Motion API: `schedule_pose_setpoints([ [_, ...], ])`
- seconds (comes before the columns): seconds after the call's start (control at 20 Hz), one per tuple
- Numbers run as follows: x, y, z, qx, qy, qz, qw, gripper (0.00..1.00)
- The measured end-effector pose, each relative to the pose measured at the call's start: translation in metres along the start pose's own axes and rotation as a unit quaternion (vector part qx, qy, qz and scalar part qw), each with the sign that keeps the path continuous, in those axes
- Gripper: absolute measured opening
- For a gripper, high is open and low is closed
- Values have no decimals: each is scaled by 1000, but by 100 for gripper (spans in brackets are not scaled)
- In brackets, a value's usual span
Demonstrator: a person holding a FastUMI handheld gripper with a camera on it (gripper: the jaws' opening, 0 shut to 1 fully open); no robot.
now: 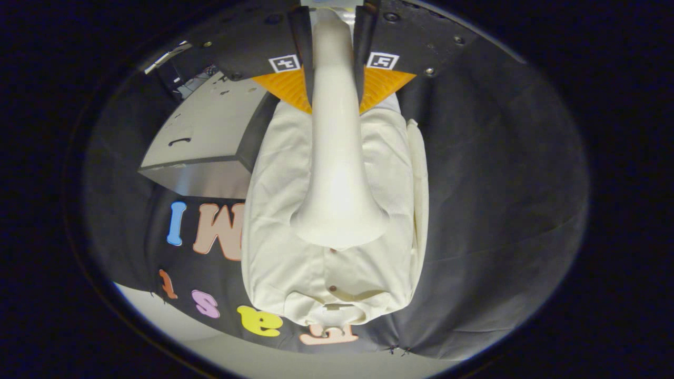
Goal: Iron the clothes twice with a garment steamer, once on the left side and once on the right side.
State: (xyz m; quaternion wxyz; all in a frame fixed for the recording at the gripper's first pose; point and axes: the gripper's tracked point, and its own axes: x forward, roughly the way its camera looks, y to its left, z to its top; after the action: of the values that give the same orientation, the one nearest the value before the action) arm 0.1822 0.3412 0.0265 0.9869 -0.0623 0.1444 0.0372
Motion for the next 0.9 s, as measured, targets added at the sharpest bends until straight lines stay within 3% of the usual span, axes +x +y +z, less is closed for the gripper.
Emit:
schedule_pose_setpoints([
  [0.5,81,-77,120,3,-55,-34,998,32],
  [0.9,123,-105,143,2,-47,-45,998,32],
])
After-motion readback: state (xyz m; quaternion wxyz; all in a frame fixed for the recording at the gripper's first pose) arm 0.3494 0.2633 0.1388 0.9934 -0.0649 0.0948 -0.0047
